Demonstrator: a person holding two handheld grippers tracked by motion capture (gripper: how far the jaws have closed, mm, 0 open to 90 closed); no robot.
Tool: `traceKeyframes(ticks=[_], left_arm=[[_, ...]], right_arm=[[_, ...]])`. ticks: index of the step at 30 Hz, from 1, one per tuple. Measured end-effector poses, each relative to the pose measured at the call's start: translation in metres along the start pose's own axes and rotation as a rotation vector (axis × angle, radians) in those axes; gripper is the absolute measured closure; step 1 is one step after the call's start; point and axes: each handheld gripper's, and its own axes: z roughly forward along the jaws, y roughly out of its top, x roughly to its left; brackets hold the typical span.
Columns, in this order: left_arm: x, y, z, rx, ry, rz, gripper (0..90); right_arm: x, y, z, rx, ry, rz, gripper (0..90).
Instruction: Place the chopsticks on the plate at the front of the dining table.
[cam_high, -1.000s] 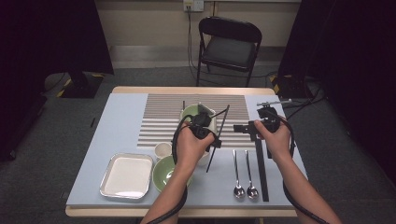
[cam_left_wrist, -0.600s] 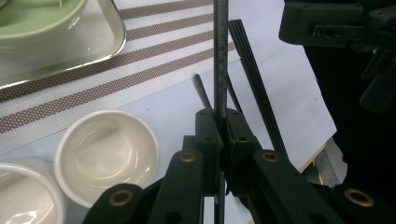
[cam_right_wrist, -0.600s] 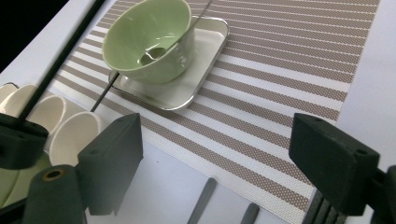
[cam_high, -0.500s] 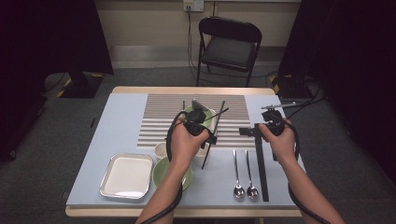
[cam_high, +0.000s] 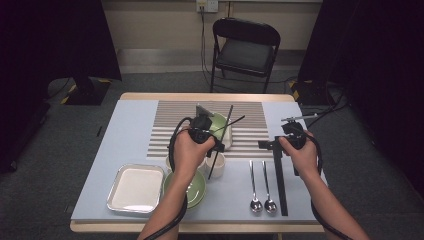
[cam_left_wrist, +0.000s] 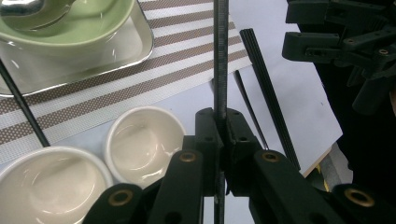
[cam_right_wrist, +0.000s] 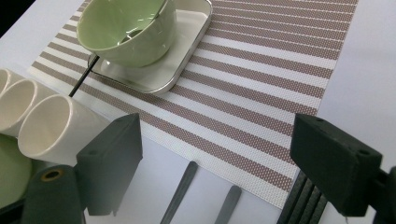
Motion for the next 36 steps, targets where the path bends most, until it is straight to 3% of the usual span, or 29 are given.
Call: traceKeyframes(ticks=[6,10,36], left_arm=[[0.005,-0.001,-0.005,0.001,0.003,-0.004,85.9],[0.008,-0.001,-0.009,-0.001,0.009,-0.009,85.9],[0.017,-0.004,-0.021,-0.035,0.008,-0.018,85.9]], right_arm=[[-0.002,-0.004,0.002,0.003,-0.007,0.013,16.6],[-0.002,-0.008,0.005,0.013,-0.024,-0.008,16.5],[-0.024,-0.033,0.008,0.015,-0.06,0.003,15.8]])
